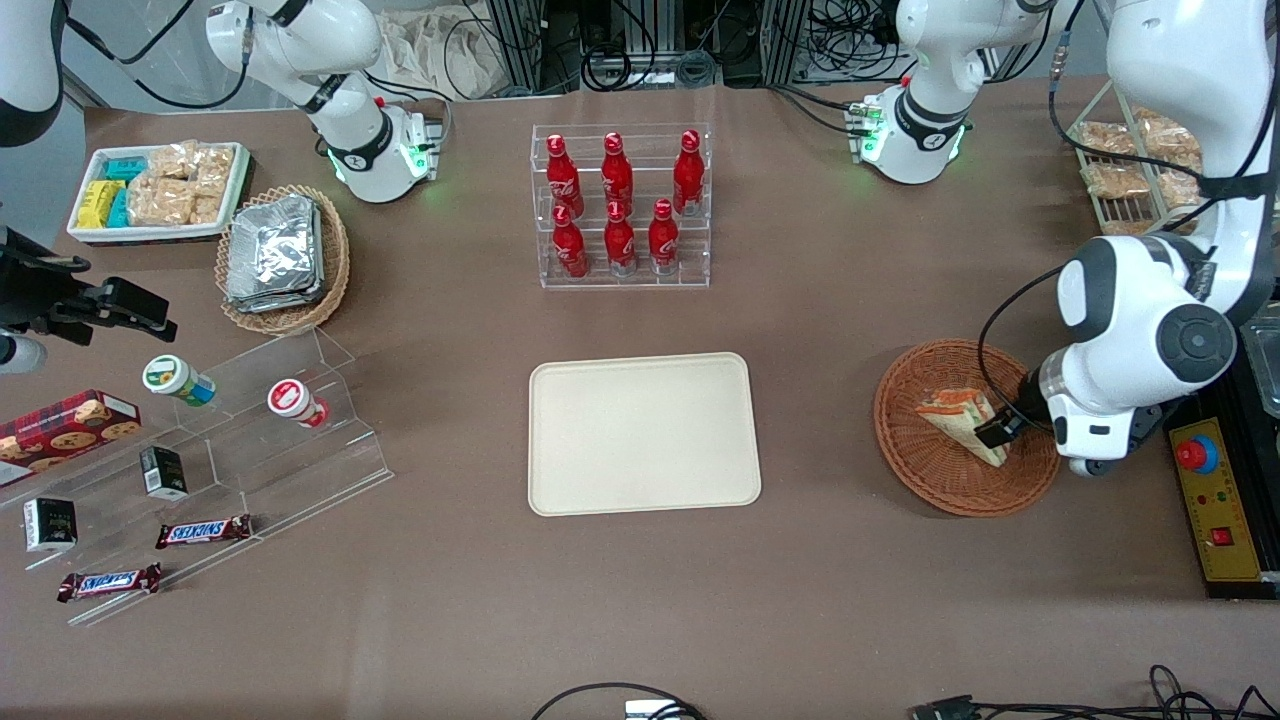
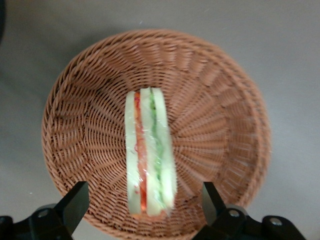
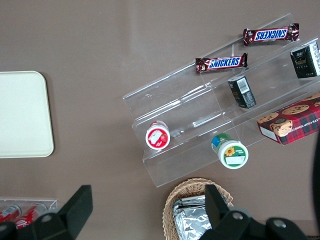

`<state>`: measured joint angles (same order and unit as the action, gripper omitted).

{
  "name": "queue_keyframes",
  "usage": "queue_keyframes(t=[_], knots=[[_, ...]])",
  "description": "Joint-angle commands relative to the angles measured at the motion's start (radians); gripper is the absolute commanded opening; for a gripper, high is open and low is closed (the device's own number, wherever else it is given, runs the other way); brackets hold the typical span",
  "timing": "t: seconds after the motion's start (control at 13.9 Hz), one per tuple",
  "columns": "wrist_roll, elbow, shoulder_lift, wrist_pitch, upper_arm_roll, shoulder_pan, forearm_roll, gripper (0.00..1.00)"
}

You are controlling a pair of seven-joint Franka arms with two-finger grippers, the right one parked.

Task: Place sandwich from basket to tray
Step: 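Close the left gripper on the wrapped sandwich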

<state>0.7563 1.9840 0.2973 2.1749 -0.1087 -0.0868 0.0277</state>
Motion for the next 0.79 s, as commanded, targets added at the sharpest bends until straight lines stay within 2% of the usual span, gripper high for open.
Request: queue_keyframes(t=[0.0, 0.14, 0.43, 0.72], knots=[[0.021, 0.076, -0.018, 0.077, -0.009, -0.037, -0.005, 1.00], [0.023, 0.075, 0.015, 0.097, -0.009, -0.039, -0.012, 1.00], [0.023, 0.075, 0.059, 0.124, -0.009, -0.037, -0.074, 1.00], [0.023, 0.072, 0.097, 0.147, -0.014, -0.030, -0.075, 1.00]])
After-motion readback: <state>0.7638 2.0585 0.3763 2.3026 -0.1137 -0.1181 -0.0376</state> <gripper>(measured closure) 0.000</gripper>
